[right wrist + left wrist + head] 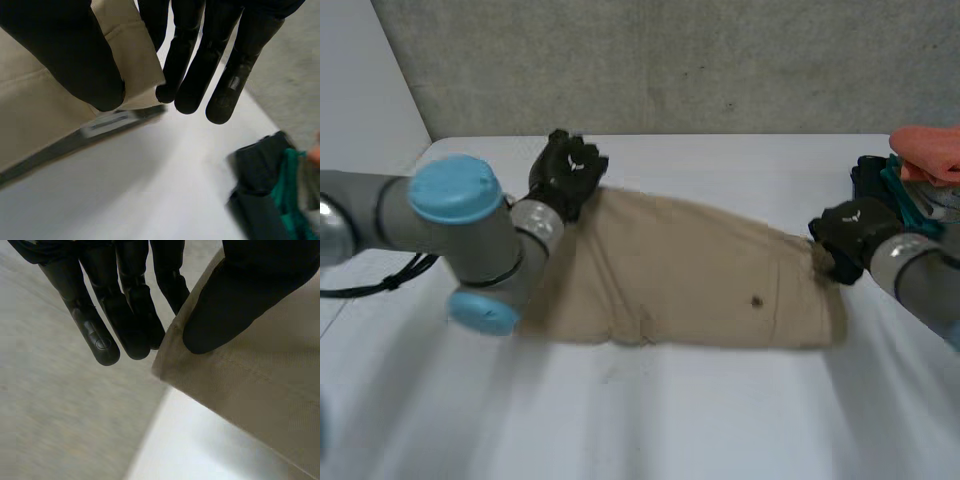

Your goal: Fold the laundry.

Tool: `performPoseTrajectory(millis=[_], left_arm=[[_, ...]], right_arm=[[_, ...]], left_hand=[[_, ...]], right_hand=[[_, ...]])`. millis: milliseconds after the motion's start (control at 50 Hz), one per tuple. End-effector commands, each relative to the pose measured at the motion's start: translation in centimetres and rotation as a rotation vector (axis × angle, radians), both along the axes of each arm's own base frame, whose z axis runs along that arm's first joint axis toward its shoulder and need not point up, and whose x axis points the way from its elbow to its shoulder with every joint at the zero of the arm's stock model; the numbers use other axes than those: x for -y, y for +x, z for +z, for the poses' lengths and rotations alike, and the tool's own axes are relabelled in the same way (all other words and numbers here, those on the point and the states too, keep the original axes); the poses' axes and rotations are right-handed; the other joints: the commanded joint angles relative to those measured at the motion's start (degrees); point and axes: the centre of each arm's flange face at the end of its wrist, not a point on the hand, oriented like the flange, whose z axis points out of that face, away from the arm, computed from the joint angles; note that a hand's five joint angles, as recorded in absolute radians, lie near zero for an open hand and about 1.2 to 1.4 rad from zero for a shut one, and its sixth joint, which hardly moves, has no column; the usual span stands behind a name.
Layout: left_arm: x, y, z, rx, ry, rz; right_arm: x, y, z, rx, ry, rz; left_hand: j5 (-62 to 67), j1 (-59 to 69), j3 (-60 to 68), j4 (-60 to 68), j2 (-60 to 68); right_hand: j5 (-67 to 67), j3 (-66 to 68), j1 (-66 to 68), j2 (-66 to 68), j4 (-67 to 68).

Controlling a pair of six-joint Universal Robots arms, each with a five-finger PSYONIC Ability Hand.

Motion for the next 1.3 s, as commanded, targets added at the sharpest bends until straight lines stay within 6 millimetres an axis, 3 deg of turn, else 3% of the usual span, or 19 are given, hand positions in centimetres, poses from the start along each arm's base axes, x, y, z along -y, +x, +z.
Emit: performPoseTrajectory(millis=[20, 120, 220, 240, 260, 280, 300, 320, 360, 440, 460, 520, 580, 680, 840, 1020, 1120, 1200, 1300], left_arm=[[6.1, -2.3, -3.6, -0.067, -0.239, 0.018], [8.1, -2.6, -6.1, -0.069, -0.248, 0.023], [8.4, -3.6, -8.5, -0.058, -0.256, -0.072], [8.4, -3.7, -8.6, -0.057, -0.256, -0.078], [8.3, -3.7, -8.8, -0.056, -0.255, -0.083], [8.3, -3.7, -8.8, -0.056, -0.255, -0.083], [8.2, -3.7, -8.9, -0.055, -0.255, -0.084], [8.0, -3.9, -8.8, -0.053, -0.259, -0.09], [7.8, -3.9, -8.3, -0.059, -0.264, -0.09], [7.1, -3.7, -4.6, -0.099, -0.319, -0.085], [6.7, -3.3, -3.4, -0.116, -0.325, -0.078], [5.7, -2.6, -2.2, -0.141, -0.297, -0.07], [4.0, -1.5, -0.6, -0.184, -0.237, -0.067], [0.4, 0.4, 0.1, -0.263, -0.052, -0.079], [-3.3, 2.4, -0.7, -0.321, 0.276, -0.051], [-4.4, 3.1, -1.4, -0.31, 0.369, -0.027], [-4.6, 3.1, -1.2, -0.314, 0.371, -0.03], [-4.8, 3.1, -0.6, -0.321, 0.36, -0.035], [-5.4, 3.2, 0.3, -0.329, 0.347, -0.043]], right_arm=[[4.8, 2.9, -2.2, -0.01, -0.249, -0.098], [6.9, 3.7, -3.8, 0.006, -0.336, -0.113], [8.3, 4.5, -6.3, -0.029, -0.344, -0.115], [8.4, 4.6, -6.6, -0.035, -0.344, -0.121], [8.5, 4.6, -6.6, -0.04, -0.348, -0.129], [8.6, 4.5, -6.7, -0.046, -0.35, -0.138], [8.5, 4.6, -6.7, -0.051, -0.35, -0.153], [8.5, 4.6, -6.6, -0.049, -0.351, -0.158], [8.2, 4.8, -6.1, -0.037, -0.356, -0.162], [7.0, 4.7, -2.8, -0.004, -0.391, -0.157], [6.1, 4.6, -1.3, 0.013, -0.406, -0.148], [4.5, 4.1, 0.5, 0.042, -0.406, -0.104], [2.9, 4.0, 0.9, 0.055, -0.358, -0.039], [-0.4, 3.0, 0.1, 0.097, -0.133, 0.009], [-1.2, 1.1, -1.9, 0.164, 0.05, -0.045], [0.3, 1.0, -5.6, 0.165, 0.07, -0.049], [0.9, 1.1, -7.5, 0.156, 0.093, -0.055], [1.1, 0.8, -7.3, 0.155, 0.082, -0.065], [1.9, -1.0, -6.1, 0.165, 0.039, -0.119]], left_hand=[[12.1, 14.8, 11.6, 11.2, 11.3], [12.1, 14.8, 11.6, 11.2, 11.3], [12.1, 14.8, 11.6, 11.2, 11.3], [5.6, 8.4, 5.2, 4.7, 4.8], [-13.9, -11.2, -14.4, -14.9, -14.7], [-42.3, -39.5, -42.7, -43.2, -43.1], [-57.9, -55.2, -58.4, -58.8, -58.7], [-52.9, -50.2, -53.3, -53.8, -53.7], [-57.9, -55.2, -58.4, -58.8, -58.7], [-57.9, -55.2, -58.4, -58.8, -58.7], [-57.9, -55.2, -58.4, -58.8, -58.7], [-57.9, -55.2, -58.4, -58.8, -58.7], [-57.9, -55.2, -58.4, -58.8, -58.7], [-57.9, -55.2, -58.4, -58.8, -58.7], [-57.9, -55.2, -58.4, -58.8, -58.7], [-57.9, -55.2, -58.4, -58.8, -58.7], [-57.9, -55.2, -58.4, -58.8, -58.7], [-57.9, -55.2, -58.4, -58.8, -58.7], [-57.9, -55.2, -58.4, -58.8, -58.7]], right_hand=[[13.5, 12.1, 20.1, 12.3, 11.8], [13.5, 12.1, 20.1, 12.3, 11.8], [13.5, 12.1, 20.1, 12.3, 11.8], [-3.6, -5.0, 3.0, -4.8, -5.3], [-24.1, -25.5, -17.5, -25.3, -25.7], [-45.5, -46.8, -38.8, -46.6, -47.1], [-56.5, -57.9, -49.9, -57.7, -58.2], [-56.5, -57.9, -49.9, -57.7, -58.2], [-56.5, -57.9, -49.9, -57.7, -58.2], [-56.5, -57.9, -49.9, -57.7, -58.2], [-56.5, -57.9, -49.9, -57.7, -58.2], [-56.5, -57.9, -49.9, -57.7, -58.2], [-56.5, -57.9, -49.9, -57.7, -58.2], [-55.3, -56.6, -48.7, -56.5, -56.9], [-47.9, -49.2, -41.2, -49.0, -49.5], [-40.2, -41.5, -33.5, -41.3, -41.8], [-14.7, -16.0, -8.0, -15.8, -16.3], [13.4, 12.0, 20.0, 12.2, 11.8], [13.5, 12.1, 20.1, 12.3, 11.8]])
